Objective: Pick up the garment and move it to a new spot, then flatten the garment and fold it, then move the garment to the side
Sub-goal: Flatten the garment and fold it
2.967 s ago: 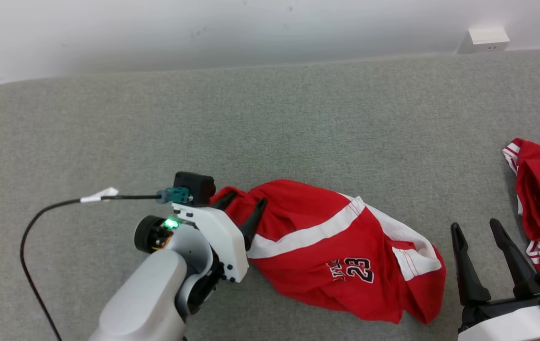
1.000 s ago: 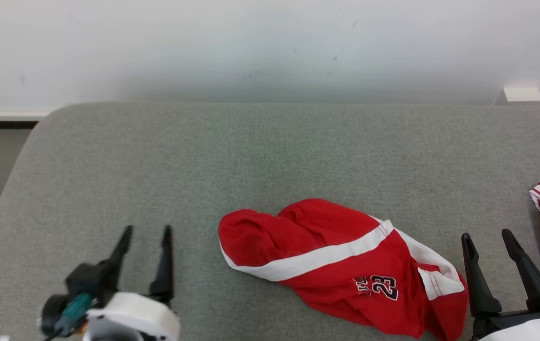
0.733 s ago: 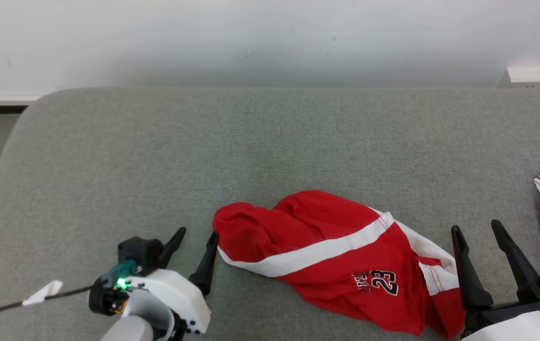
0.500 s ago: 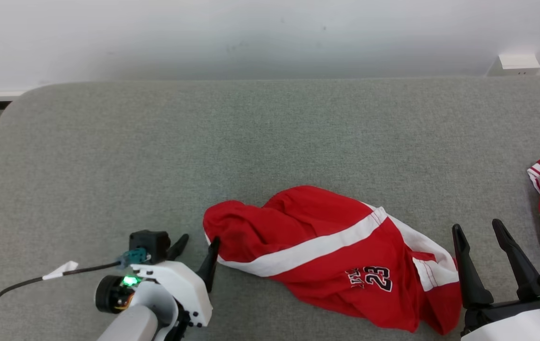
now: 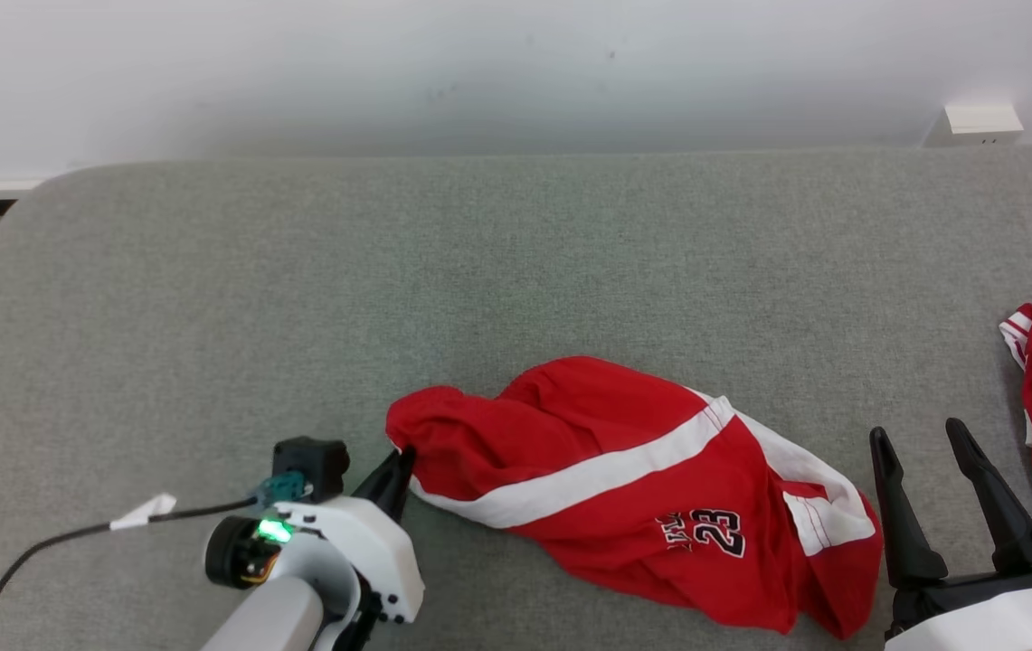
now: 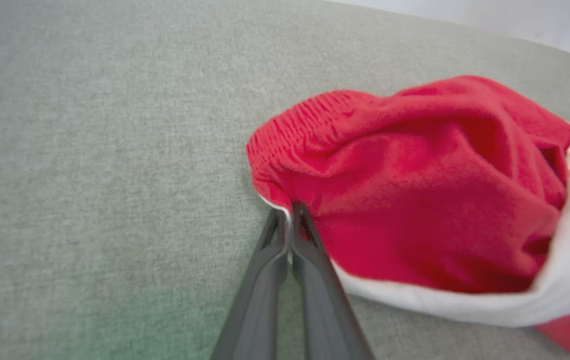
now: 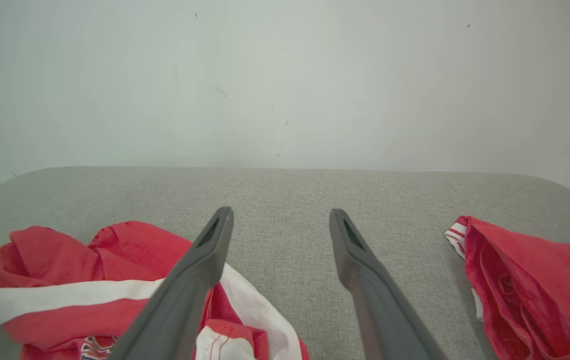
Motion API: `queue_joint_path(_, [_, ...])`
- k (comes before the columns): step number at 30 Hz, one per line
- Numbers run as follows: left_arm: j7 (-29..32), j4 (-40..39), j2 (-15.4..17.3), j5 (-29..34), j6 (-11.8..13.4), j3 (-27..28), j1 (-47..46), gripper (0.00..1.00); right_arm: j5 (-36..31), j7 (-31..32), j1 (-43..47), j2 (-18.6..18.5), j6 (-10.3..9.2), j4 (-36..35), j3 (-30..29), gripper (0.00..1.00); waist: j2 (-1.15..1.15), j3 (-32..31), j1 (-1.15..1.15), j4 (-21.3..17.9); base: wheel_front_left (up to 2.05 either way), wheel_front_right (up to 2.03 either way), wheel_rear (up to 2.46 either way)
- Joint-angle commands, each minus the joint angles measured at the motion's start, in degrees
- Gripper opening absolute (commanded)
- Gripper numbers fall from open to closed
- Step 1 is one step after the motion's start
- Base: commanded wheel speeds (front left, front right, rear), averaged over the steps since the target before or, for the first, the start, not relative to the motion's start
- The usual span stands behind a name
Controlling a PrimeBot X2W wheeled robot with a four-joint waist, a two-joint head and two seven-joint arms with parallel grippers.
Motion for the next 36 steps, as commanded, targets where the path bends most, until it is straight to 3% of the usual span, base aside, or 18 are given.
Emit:
queue_joint_path(1, [-1.76, -0.98, 0.27, 1.09, 1.48, 0.6, 1.91, 0.0, 0.26, -0.17, 0.24, -0.05, -0.17, 0.2, -0.2, 1.0, 0.0, -0.61, 0.0, 0.21, 0.0, 0.0, 0.0])
queue_joint_path(6, [-4.26, -8.63, 1.95, 0.34, 7.31, 3.43, 7.1, 0.0, 0.41, -0.34, 1.18, -0.04, -0.17, 0.3, -0.78, 1.0, 0.0, -1.84, 0.0, 1.15, 0.0, 0.0, 0.0])
queue_joint_path(12, [-1.82, -22.42, 4.91, -1.13, 14.61, 6.49, 16.21, 0.0, 0.82, -0.25, 2.13, -0.04, -0.17, 0.04, -1.03, 1.0, 0.0, -2.7, 0.0, 2.91, 0.0, 0.0, 0.0])
queue_joint_path(19, [2.56, -35.09, 8.2, -0.19, 19.87, 7.57, 21.64, 0.0, 0.69, 0.18, 1.81, -0.05, -0.17, -0.01, -0.73, 1.0, 0.0, -2.93, 0.0, 3.7, 0.0, 0.0, 0.0])
queue_joint_path(23, [5.24, -38.93, 8.26, 0.64, 20.12, 5.87, 20.03, 0.0, 0.8, 0.38, 1.57, -0.04, -0.17, -0.08, -0.42, 1.0, 0.0, -2.8, 0.0, 3.37, 0.0, 0.0, 0.0])
queue_joint_path(27, [7.62, -39.29, 7.37, 1.78, 18.83, 3.0, 16.58, 0.0, 0.71, 0.44, 1.31, -0.05, -0.17, -0.04, -0.19, 1.0, 0.0, -2.54, 0.0, 2.25, 0.0, 0.0, 0.0])
queue_joint_path(36, [9.98, -31.4, 2.23, 2.85, 14.99, -3.03, 8.75, 0.0, 1.19, 0.29, 0.56, -0.04, -0.17, 0.27, 0.22, 1.0, 0.0, -1.69, 0.0, -0.87, 0.0, 0.0, 0.0])
